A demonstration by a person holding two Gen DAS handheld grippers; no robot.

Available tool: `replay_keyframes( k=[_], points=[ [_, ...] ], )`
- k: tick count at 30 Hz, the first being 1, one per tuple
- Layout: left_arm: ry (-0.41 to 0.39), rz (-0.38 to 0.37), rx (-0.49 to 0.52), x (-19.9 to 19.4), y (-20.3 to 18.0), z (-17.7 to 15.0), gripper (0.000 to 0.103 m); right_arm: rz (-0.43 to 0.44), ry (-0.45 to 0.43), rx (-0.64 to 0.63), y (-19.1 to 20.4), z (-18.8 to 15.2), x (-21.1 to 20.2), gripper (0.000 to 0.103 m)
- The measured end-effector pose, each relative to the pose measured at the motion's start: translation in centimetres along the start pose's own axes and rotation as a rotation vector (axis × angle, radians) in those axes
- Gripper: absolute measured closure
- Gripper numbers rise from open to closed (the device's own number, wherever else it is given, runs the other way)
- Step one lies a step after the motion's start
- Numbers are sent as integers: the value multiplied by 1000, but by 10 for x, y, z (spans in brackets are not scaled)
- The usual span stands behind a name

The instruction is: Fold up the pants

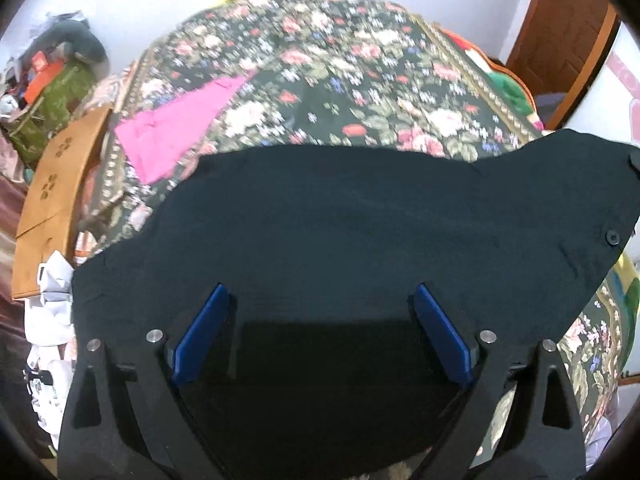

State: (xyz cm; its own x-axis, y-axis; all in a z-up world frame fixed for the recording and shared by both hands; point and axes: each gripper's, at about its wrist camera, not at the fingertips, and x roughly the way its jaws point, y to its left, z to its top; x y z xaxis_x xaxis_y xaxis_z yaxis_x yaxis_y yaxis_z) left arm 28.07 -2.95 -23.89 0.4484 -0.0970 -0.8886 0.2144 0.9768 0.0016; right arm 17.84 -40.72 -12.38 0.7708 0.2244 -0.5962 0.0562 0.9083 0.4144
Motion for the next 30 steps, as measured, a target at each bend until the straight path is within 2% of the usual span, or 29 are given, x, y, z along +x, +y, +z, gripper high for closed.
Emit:
replay_keyframes(
  k=[8, 16, 23, 30],
  points=[
    [-123, 38, -33, -44, 25, -6, 8, 126, -52, -99, 77, 30, 5, 94],
    [-181, 49, -110, -72, 61, -21, 8, 252, -49, -214, 164, 42, 31, 94],
    [-198, 58, -171, -85, 86, -35, 8, 340, 63, -309, 229, 14, 76, 94],
    [-201, 65, -204, -91, 99, -46, 8, 402, 251, -389, 263, -51, 118, 94]
  ],
)
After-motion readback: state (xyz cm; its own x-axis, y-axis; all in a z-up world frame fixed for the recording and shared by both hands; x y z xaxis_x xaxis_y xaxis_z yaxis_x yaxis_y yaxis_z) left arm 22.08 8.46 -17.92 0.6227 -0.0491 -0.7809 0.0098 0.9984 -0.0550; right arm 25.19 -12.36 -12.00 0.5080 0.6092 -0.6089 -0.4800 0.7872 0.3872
